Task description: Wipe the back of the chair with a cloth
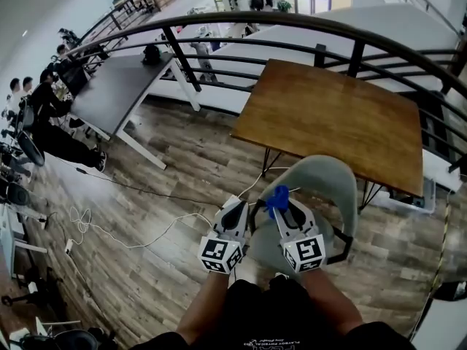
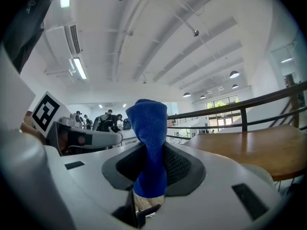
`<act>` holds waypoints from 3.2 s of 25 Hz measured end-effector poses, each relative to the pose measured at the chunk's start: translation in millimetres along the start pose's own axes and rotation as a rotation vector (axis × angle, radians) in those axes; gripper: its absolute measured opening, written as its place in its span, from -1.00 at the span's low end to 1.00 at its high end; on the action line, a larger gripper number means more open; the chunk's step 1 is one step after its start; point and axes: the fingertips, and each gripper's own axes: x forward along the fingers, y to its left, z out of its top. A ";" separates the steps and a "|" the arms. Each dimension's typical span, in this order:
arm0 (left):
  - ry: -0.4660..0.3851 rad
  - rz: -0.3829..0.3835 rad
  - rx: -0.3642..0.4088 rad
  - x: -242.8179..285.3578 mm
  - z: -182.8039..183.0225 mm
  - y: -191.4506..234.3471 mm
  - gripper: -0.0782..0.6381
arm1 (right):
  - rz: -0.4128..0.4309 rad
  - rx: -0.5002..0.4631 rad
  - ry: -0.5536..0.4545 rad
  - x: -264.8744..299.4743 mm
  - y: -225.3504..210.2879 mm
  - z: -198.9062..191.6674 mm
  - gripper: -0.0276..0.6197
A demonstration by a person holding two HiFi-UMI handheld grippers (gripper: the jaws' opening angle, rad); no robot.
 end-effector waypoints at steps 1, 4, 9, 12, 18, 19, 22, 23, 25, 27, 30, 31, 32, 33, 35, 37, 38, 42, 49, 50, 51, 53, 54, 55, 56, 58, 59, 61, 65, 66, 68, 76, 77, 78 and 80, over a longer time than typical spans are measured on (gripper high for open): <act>0.015 0.000 0.002 6.2 -3.6 -0.8 -0.76 | -0.009 0.006 0.001 1.4 -7.0 -2.1 -0.58; 0.037 -0.014 0.006 19.8 -8.6 -2.7 -0.76 | -0.032 0.019 0.004 5.0 -22.4 -5.7 -0.58; 0.046 -0.084 -0.001 50.6 -7.8 -1.9 -0.76 | -0.090 0.028 0.021 21.5 -48.8 -9.7 -0.58; 0.056 -0.140 0.002 70.1 -6.8 4.7 -0.76 | -0.133 0.032 0.032 37.5 -58.2 -10.6 -0.58; 0.062 -0.269 0.004 117.4 5.1 27.8 -0.76 | -0.245 0.024 0.030 72.6 -72.5 -2.9 -0.58; 0.064 -0.299 0.005 124.2 5.5 30.7 -0.76 | -0.270 0.023 0.036 77.3 -74.6 -4.9 -0.58; 0.059 -0.393 -0.017 141.5 3.3 36.9 -0.76 | -0.345 0.032 0.057 87.3 -81.6 -15.7 -0.58; 0.058 -0.419 -0.024 147.5 2.4 38.3 -0.76 | -0.368 0.035 0.064 89.7 -84.3 -19.5 -0.58; 0.065 -0.462 -0.039 158.4 0.4 38.8 -0.76 | -0.419 0.041 0.079 91.6 -90.2 -27.5 -0.58; 0.079 -0.500 -0.054 165.7 -3.1 37.4 -0.76 | -0.473 0.054 0.093 90.3 -96.7 -36.1 -0.58; 0.096 -0.530 -0.061 172.2 -12.9 36.5 -0.76 | -0.530 0.074 0.110 87.9 -106.8 -48.7 -0.58; 0.105 -0.536 -0.063 173.3 -17.8 35.4 -0.76 | -0.541 0.081 0.116 86.6 -109.8 -53.2 -0.58; 0.117 -0.542 -0.064 174.4 -23.4 33.7 -0.76 | -0.551 0.085 0.123 85.5 -112.7 -57.9 -0.58; 0.131 -0.550 -0.065 176.4 -29.4 31.7 -0.76 | -0.561 0.087 0.131 85.0 -116.4 -62.5 -0.58; 0.159 -0.561 -0.070 184.3 -41.1 27.7 -0.76 | -0.578 0.080 0.147 86.0 -126.6 -70.9 -0.58; 0.186 -0.563 -0.080 193.2 -53.1 25.3 -0.76 | -0.589 0.081 0.161 87.9 -137.2 -80.6 -0.57; 0.199 -0.562 -0.084 197.5 -59.3 24.5 -0.76 | -0.592 0.086 0.166 89.0 -141.9 -86.4 -0.57; 0.235 -0.559 -0.076 218.0 -83.0 22.0 -0.76 | -0.595 0.108 0.184 97.2 -158.1 -108.6 -0.58; 0.250 -0.519 -0.053 252.5 -116.1 16.6 -0.76 | -0.594 0.123 0.204 110.7 -186.6 -145.2 -0.58; 0.251 -0.514 -0.050 256.2 -119.1 16.3 -0.76 | -0.587 0.124 0.209 112.9 -189.1 -150.5 -0.58; 0.252 -0.509 -0.046 259.2 -121.5 16.0 -0.76 | -0.580 0.125 0.214 114.4 -191.1 -155.1 -0.58; 0.254 -0.503 -0.040 264.3 -124.9 13.8 -0.76 | -0.570 0.130 0.216 113.8 -196.4 -161.1 -0.58; 0.254 -0.501 -0.039 266.6 -126.5 12.2 -0.76 | -0.569 0.131 0.217 112.5 -200.0 -163.0 -0.57; 0.255 -0.498 -0.040 268.6 -128.5 10.7 -0.76 | -0.568 0.131 0.218 111.2 -203.5 -164.9 -0.58; 0.256 -0.494 -0.040 270.0 -131.1 9.6 -0.76 | -0.569 0.134 0.218 110.2 -206.5 -167.0 -0.58; 0.262 -0.484 -0.040 272.1 -136.8 8.0 -0.76 | -0.573 0.145 0.216 109.4 -211.6 -171.6 -0.58; 0.264 -0.478 -0.039 273.6 -139.2 7.3 -0.76 | -0.576 0.150 0.213 110.0 -214.3 -173.2 -0.58; 0.268 -0.468 -0.040 276.4 -142.1 5.9 -0.76 | -0.581 0.160 0.208 111.7 -219.5 -174.3 -0.58; 0.269 -0.458 -0.043 278.7 -146.3 0.8 -0.76 | -0.575 0.158 0.202 111.9 -226.6 -174.2 -0.58; 0.271 -0.457 -0.044 279.4 -147.6 -1.3 -0.76 | -0.570 0.156 0.196 111.0 -228.4 -174.3 -0.58; 0.275 -0.456 -0.047 279.8 -150.8 -5.7 -0.76 | -0.569 0.171 0.181 107.9 -231.5 -173.6 -0.58; 0.255 -0.455 -0.088 277.8 -137.8 -22.8 -0.76 | -0.599 0.184 0.155 95.7 -246.5 -167.3 -0.58; 0.248 -0.462 -0.089 277.8 -134.3 -26.9 -0.76 | -0.607 0.181 0.154 91.8 -250.2 -167.1 -0.58; 0.243 -0.469 -0.087 278.0 -131.9 -30.6 -0.76 | -0.615 0.181 0.154 87.9 -253.8 -167.2 -0.58; 0.240 -0.483 -0.078 278.9 -130.5 -36.8 -0.76 | -0.632 0.184 0.152 80.7 -260.4 -168.2 -0.58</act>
